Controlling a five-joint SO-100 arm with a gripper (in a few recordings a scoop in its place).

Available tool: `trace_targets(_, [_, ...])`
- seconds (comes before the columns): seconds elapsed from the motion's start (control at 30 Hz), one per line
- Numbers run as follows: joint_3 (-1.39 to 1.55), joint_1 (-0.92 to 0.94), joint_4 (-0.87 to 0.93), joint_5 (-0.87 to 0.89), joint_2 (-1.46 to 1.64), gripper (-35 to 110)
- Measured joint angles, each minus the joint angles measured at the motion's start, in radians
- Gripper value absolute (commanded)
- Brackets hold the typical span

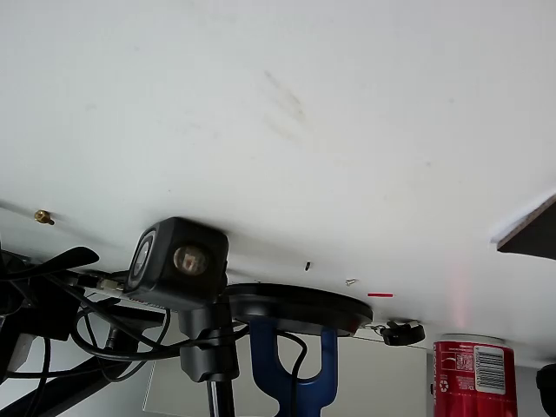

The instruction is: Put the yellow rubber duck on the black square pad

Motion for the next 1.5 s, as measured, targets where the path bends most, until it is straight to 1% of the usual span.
trace_targets(1.5, [0.054,0.0,0.0,-0.009,0.003,28])
